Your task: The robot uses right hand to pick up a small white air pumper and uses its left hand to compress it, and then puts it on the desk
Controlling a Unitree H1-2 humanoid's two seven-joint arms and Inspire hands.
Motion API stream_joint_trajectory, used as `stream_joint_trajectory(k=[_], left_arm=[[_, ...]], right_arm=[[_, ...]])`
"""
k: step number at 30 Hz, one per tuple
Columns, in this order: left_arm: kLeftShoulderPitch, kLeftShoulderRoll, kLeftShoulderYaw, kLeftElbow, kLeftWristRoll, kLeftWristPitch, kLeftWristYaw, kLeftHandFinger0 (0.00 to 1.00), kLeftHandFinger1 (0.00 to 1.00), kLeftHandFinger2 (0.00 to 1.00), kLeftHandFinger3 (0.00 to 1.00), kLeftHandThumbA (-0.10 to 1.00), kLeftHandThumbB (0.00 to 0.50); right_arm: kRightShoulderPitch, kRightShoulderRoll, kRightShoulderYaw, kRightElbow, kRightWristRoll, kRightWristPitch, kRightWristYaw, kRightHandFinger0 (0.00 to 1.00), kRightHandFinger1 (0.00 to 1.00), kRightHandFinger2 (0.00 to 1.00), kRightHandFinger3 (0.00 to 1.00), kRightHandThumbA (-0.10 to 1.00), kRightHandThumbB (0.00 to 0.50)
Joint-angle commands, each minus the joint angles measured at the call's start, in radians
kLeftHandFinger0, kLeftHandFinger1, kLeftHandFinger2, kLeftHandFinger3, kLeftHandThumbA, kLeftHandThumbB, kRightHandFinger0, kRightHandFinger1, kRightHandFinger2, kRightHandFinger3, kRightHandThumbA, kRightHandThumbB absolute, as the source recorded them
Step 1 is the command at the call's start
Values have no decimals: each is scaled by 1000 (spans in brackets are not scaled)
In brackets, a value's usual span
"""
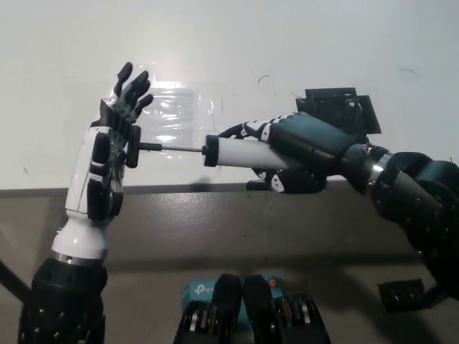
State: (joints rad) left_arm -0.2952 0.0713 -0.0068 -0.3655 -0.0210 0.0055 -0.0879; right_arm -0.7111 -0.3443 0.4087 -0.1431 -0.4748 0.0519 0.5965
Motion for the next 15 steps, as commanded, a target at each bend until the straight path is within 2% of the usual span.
stream_joint_trajectory(k=[1,3,9,12,15], left_arm=[[-38,-10,-16,-23,21,-7,4,1000,1000,1000,1000,1000,241],[-39,-11,-16,-28,27,-2,5,1000,1000,1000,1000,1000,249],[-39,-18,-19,-37,27,5,7,1000,1000,1000,1000,1000,247],[-44,-20,-20,-40,29,8,7,1000,1000,1000,1000,1000,249],[-46,-26,-21,-41,27,8,8,1000,1000,1000,1000,1000,250]], right_arm=[[-62,19,4,-9,-6,4,13,9,483,763,852,-100,145],[-67,25,8,0,-7,-1,12,0,463,768,810,-100,150],[-77,35,15,-18,-23,31,34,0,447,764,804,-100,142],[-83,38,13,-16,-19,37,39,0,428,765,764,-100,136],[-89,41,14,-20,-23,41,44,0,435,787,766,-100,155]])
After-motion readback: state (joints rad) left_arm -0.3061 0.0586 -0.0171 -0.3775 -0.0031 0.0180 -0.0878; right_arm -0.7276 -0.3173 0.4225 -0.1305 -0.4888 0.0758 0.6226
